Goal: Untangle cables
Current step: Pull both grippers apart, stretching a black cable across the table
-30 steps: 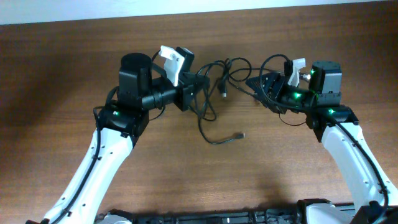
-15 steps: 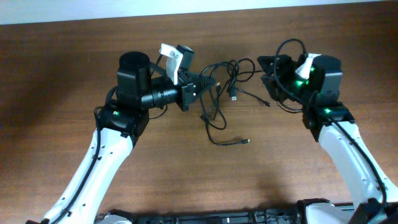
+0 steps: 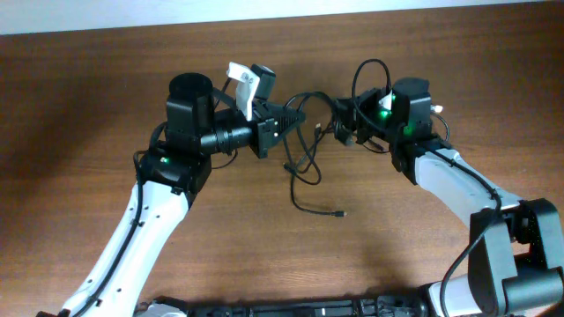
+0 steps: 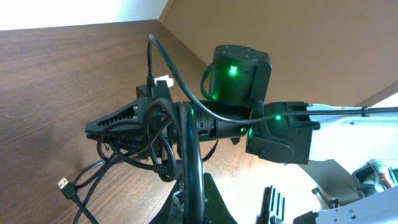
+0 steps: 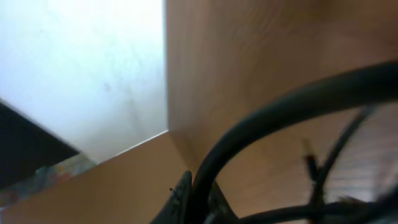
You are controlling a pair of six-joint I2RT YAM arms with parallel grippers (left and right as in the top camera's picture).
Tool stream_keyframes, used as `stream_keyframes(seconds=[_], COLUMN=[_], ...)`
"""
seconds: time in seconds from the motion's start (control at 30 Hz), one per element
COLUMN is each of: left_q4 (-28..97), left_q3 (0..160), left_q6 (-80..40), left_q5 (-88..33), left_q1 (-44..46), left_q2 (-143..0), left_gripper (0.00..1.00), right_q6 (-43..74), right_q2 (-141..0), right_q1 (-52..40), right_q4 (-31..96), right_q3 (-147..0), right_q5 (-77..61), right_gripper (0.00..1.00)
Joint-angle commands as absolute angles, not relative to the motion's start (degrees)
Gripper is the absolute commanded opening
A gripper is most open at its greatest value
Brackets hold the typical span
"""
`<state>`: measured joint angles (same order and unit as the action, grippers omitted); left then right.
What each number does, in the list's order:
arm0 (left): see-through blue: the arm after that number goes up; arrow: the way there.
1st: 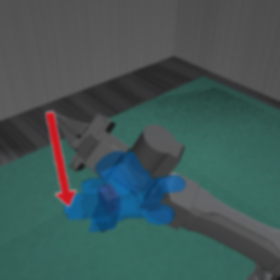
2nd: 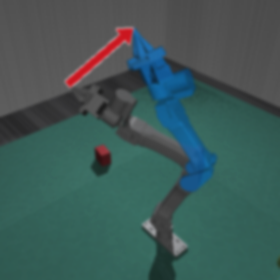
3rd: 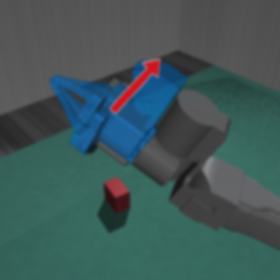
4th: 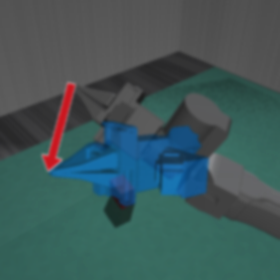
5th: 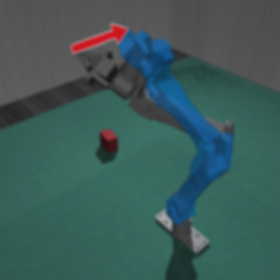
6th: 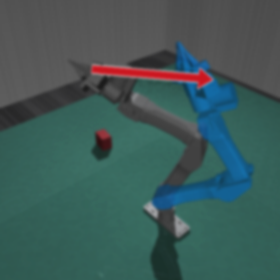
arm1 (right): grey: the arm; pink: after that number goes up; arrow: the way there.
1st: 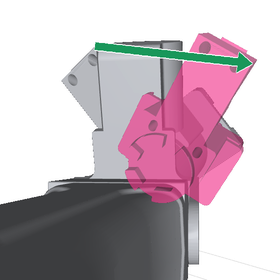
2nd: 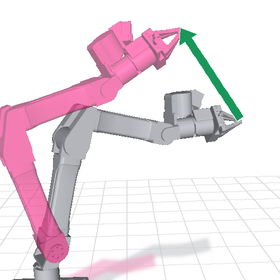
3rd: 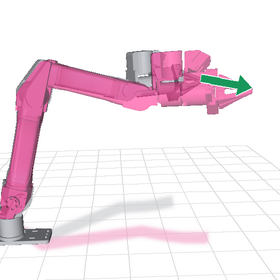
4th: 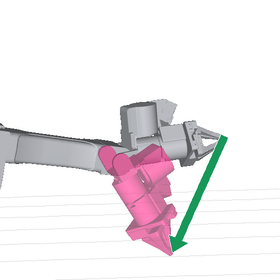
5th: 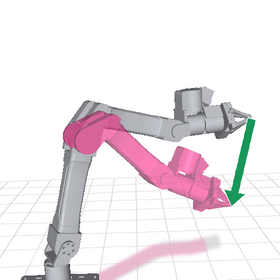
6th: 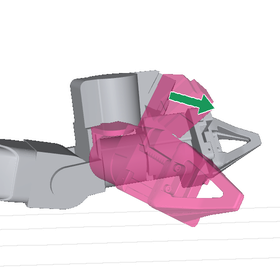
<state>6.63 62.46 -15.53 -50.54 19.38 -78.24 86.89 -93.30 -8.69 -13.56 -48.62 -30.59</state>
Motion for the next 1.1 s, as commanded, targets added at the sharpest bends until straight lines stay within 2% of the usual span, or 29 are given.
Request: stream_keyframes(seconds=[0.0, 0.17, 0.33, 0.47, 0.57, 0.63, 0.73, 0.8, 0.83, 0.9, 0.97, 1.07], left_q4=[6.22, 2.13, 1.98, 3.49, 4.36, 7.33, 15.16, 20.51, 23.77, 26.22, 27.57, 28.01], left_q3=[62.94, 62.94, 62.94, 62.94, 62.94, 62.94, 62.94, 62.94, 62.94, 62.94, 62.94, 62.94], left_q6=[-15.81, -15.84, -15.81, -15.57, -5.74, 2.11, 8.73, 8.93, 8.91, 8.84, 8.62, 5.74], left_q5=[-52.99, -61.60, -61.71, -63.96, -69.10, -68.47, -55.55, -41.34, -28.60, -15.05, -5.34, 2.13], left_q1=[19.49, 19.46, 16.58, 10.02, 6.94, 6.70, 6.70, 6.70, 6.70, 6.70, 6.70, 6.70], left_q2=[-77.89, -77.89, -77.89, -77.89, -77.89, -77.89, -77.89, -77.89, -77.89, -77.89, -77.89, -77.89], left_gripper=[0.00, 0.00, 0.00, 0.00, 0.00, 0.00, 0.00, 0.00, 0.00, 0.00, 0.00, 0.00], right_q6=[81.60, 77.62, 76.34, 69.23, 62.11, 57.87, 57.17, 56.40, 55.20, 54.17, 52.84, 51.09], right_q2=[-93.71, -93.71, -93.69, -93.65, -93.58, -93.58, -93.58, -93.58, -93.58, -93.58, -93.58, -93.58], right_q1=[-8.93, -8.88, -7.11, 0.80, 9.41, 14.96, 21.54, 25.50, 28.12, 30.65, 31.97, 31.90], right_q4=[-7.77, 1.41, 6.74, 8.40, 7.42, 5.56, 4.03, 3.68, 3.38, 3.03, 1.63, 1.23], right_q3=[-48.82, -48.82, -48.82, -48.82, -48.84, -48.84, -48.82, -48.84, -48.84, -48.84, -48.82, -48.84], right_q5=[-25.47, -20.40, -20.69, -29.74, -40.03, -46.70, -51.16, -53.47, -55.11, -57.25, -60.10, -61.10], right_gripper=[0.04, 0.04, 0.04, 0.04, 0.04, 0.04, 0.04, 0.04, 0.04, 0.04, 0.04, 0.04])
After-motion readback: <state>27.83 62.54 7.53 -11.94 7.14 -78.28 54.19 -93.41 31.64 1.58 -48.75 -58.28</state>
